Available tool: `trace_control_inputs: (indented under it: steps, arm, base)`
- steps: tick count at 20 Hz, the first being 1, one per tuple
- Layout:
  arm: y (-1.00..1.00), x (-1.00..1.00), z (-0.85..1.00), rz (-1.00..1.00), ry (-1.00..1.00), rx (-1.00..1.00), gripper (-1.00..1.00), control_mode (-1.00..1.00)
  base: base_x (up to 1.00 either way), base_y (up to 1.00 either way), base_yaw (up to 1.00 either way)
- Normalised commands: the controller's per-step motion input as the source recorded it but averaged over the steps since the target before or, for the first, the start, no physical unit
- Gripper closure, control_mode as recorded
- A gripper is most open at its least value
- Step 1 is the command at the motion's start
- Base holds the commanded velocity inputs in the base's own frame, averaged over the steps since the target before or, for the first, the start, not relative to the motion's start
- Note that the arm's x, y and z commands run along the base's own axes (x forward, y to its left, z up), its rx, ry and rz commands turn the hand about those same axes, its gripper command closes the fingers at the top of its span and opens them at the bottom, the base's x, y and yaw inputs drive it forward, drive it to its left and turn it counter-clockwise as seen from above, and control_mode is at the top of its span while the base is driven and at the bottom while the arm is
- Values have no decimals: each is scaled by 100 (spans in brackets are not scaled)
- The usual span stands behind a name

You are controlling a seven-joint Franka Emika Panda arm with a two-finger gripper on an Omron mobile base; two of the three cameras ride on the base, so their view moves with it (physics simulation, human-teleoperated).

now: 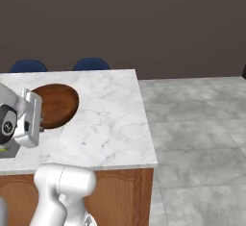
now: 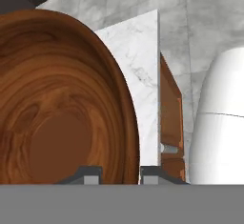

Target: Clear the mugs and bowl far away from the sink.

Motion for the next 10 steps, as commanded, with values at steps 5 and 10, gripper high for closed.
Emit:
trace_control_inputs:
  steps: [5,10]
  arm:
    - [-23,-45,45,-3,0,14,100,-100]
    - [-10,-41,33,0,0,14,100,-100]
  base:
    - [0,0,0]
    - [0,0,0]
